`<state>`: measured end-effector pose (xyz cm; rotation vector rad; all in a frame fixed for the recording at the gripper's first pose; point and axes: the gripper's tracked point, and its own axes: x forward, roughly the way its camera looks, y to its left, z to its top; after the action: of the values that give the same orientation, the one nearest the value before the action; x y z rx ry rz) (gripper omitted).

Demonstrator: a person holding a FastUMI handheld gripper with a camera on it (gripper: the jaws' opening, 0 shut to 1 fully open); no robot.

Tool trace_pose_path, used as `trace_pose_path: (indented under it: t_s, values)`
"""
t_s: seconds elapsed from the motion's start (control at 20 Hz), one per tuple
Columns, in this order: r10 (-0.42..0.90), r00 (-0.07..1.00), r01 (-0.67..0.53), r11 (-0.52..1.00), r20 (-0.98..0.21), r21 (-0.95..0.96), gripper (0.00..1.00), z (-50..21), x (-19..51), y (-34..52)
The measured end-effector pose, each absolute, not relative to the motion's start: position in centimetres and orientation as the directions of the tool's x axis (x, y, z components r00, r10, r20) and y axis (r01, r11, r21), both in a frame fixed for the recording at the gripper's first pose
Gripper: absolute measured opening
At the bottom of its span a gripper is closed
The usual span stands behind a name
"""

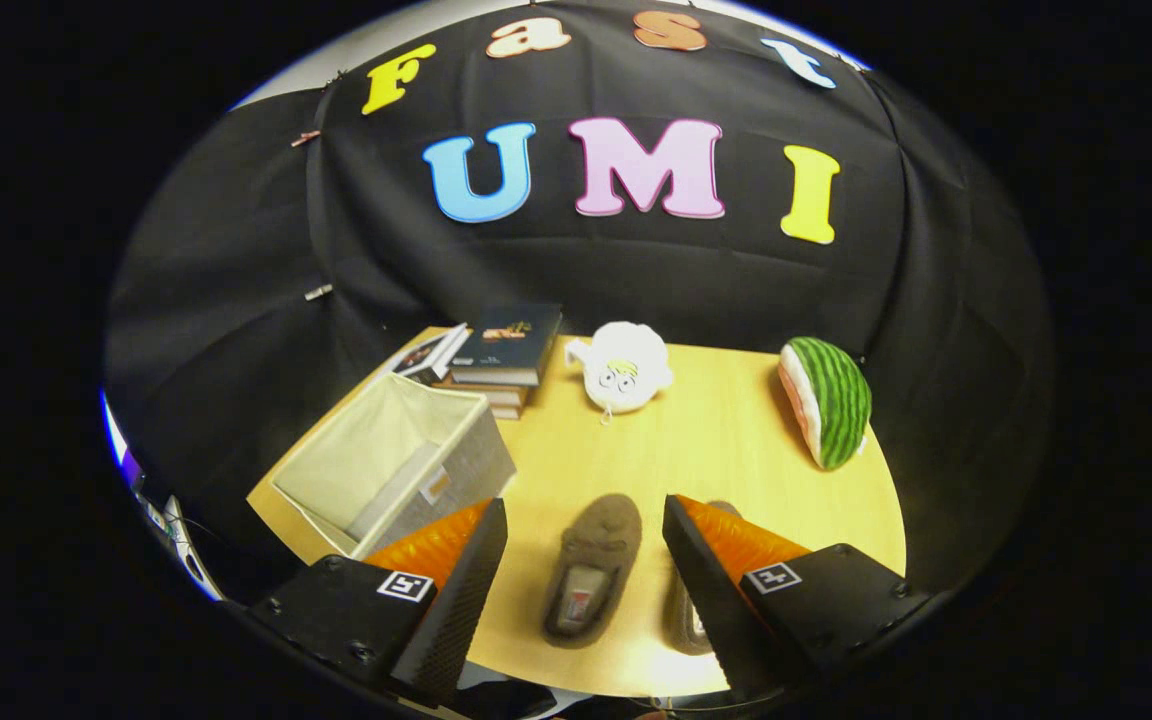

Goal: Open the storage box then place both shoes into the box .Put the left shoe in first, then the right shoe, with the right side of both shoes facing outward in a uniform manner.

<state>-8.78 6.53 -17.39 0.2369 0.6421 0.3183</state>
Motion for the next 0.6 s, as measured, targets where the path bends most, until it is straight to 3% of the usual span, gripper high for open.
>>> trace_pose_path:
  t_s: [0.4,0.6]
  values:
    - [0.328,0.661,-0.189,0.943,-0.675,0.273,0.93,-25.5,-10.7,6.0]
    - [0.352,0.606,-0.185,0.935,-0.714,0.304,0.83,-28.7,-10.2,7.2]
